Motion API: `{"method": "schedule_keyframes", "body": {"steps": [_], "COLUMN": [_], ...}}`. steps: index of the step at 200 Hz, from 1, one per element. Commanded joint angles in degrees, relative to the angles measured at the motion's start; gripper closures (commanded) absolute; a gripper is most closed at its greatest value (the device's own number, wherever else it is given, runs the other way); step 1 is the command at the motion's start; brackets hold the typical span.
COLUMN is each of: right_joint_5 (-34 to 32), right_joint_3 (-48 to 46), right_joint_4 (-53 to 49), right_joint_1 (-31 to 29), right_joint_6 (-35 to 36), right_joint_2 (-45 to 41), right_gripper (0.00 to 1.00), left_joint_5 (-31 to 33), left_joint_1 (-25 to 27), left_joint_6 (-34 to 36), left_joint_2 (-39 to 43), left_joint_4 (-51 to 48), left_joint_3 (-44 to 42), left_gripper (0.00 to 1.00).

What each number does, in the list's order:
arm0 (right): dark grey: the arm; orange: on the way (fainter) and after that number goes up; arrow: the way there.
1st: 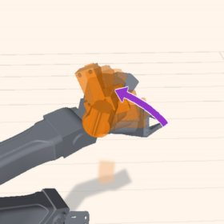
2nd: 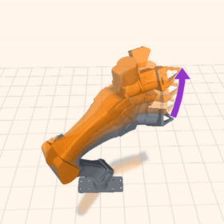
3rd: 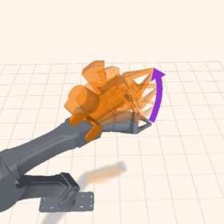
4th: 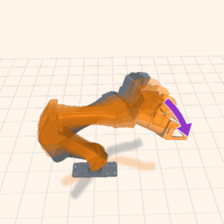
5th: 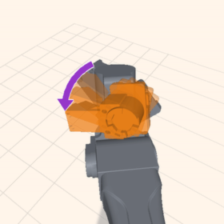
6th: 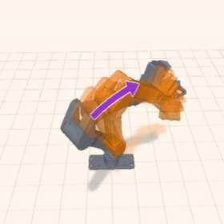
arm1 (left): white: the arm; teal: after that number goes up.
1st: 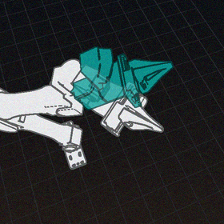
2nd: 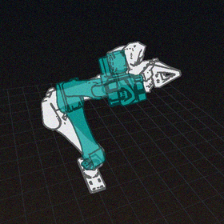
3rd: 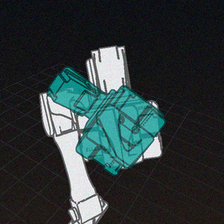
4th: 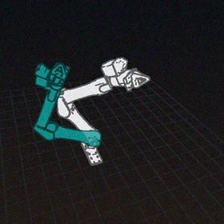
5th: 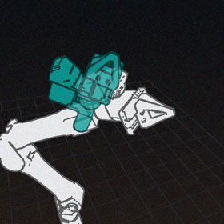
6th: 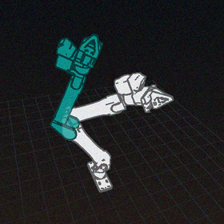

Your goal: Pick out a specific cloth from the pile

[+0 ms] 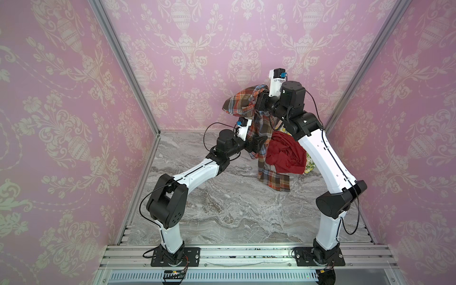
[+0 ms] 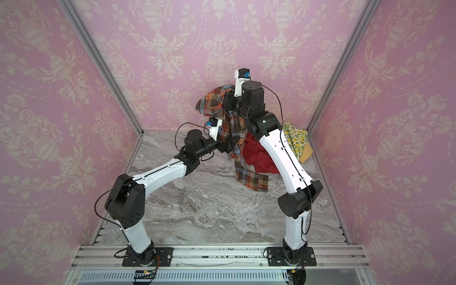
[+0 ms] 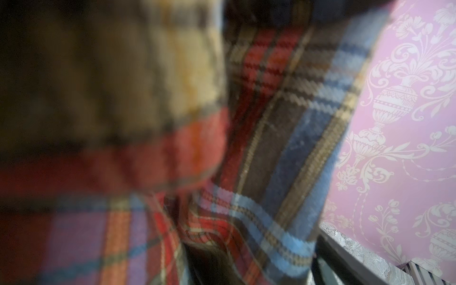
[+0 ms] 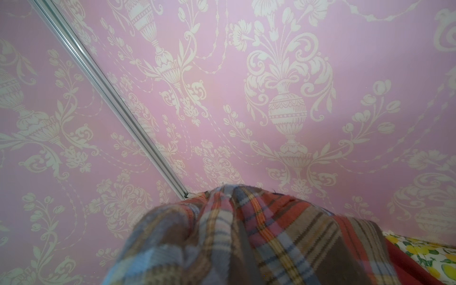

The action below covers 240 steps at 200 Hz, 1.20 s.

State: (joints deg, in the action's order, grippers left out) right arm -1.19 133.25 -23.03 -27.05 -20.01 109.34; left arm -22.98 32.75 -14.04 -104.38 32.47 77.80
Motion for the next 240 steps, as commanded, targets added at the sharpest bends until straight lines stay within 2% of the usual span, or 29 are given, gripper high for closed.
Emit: {"method": "schedule_keyframes", "body": {"steps": [1, 9, 16, 24, 31, 42, 44, 53, 62, 94, 124, 150, 185, 195, 207, 223, 240], "right_joint_5": [-1.7, -2.0, -2.2, -2.9, -3.4, -4.2, -4.4, -5.0, -5.4, -6.7, -5.1, -4.4, 0.7, 2.2, 3.5, 5.8, 11.3], "right_joint_3": [-0.6, -1.5, -2.1, -2.8, -3.6, -5.0, -5.4, -6.9, -8.4, -14.8, -20.2, -21.0, -20.2, -21.2, -22.8, -24.9, -28.8], "right_joint_4": [5.4, 6.1, 6.5, 6.5, 6.6, 6.8, 6.8, 7.1, 7.2, 7.1, 7.1, 4.6, 1.2, 1.8, 2.9, 4.4, 8.3], "right_joint_1": [-0.5, -0.5, -0.6, -0.6, -0.5, -0.4, -0.4, -0.1, 0.3, 3.3, 7.1, 8.2, 8.0, 7.6, 6.9, 6.2, 5.9], "right_joint_6": [-2.9, -3.2, -3.5, -3.7, -3.8, -3.9, -3.9, -3.9, -4.1, -6.1, -9.7, -11.0, -11.6, -11.2, -10.2, -8.7, -7.2], "right_joint_2": [-2.8, -3.1, -3.3, -3.6, -3.8, -4.4, -4.6, -5.1, -5.8, -8.2, -8.6, -6.1, -2.3, -2.3, -2.8, -4.0, -5.9], "right_gripper": [1.00, 1.00, 1.00, 1.00, 1.00, 1.00, 1.00, 1.00, 1.00, 1.00, 1.00, 1.00, 1.00, 0.95, 0.84, 0.66, 0.41], "left_joint_5": [2.2, 3.2, 4.1, 5.5, 5.9, 6.3, 6.4, 6.0, 6.4, 7.2, 4.2, 2.9, 5.8, 6.9, 8.0, 9.0, 10.5], "left_joint_1": [1.1, 1.3, 1.3, 1.3, 1.3, 1.3, 1.3, 1.3, 1.3, -0.5, -2.4, -3.4, -6.7, -8.0, -9.7, -11.9, -13.9], "left_joint_6": [0.6, 0.3, -0.1, -0.7, -1.1, -1.7, -1.9, -2.0, -2.0, -4.8, -4.7, -3.7, -3.5, -3.8, -3.9, -3.9, -3.0], "left_joint_2": [-4.3, -5.5, -6.7, -8.0, -8.8, -9.5, -9.6, -9.4, -8.7, -3.9, 1.5, 5.6, 10.5, 11.5, 12.5, 13.6, 14.7], "left_joint_4": [2.9, 3.8, 4.8, 5.7, 6.6, 7.7, 7.8, 7.8, 7.4, 4.9, 4.8, 4.7, -0.5, -2.0, -3.6, -6.8, -10.9], "left_joint_3": [4.3, 5.5, 6.7, 7.9, 8.8, 9.8, 9.9, 10.2, 9.9, 6.5, 1.1, -1.9, -0.6, 0.3, 1.4, 3.3, 5.3], "left_gripper": [0.01, 0.04, 0.11, 0.25, 0.45, 0.68, 0.69, 0.87, 1.00, 1.00, 1.00, 1.00, 1.00, 1.00, 1.00, 1.00, 1.00]}}
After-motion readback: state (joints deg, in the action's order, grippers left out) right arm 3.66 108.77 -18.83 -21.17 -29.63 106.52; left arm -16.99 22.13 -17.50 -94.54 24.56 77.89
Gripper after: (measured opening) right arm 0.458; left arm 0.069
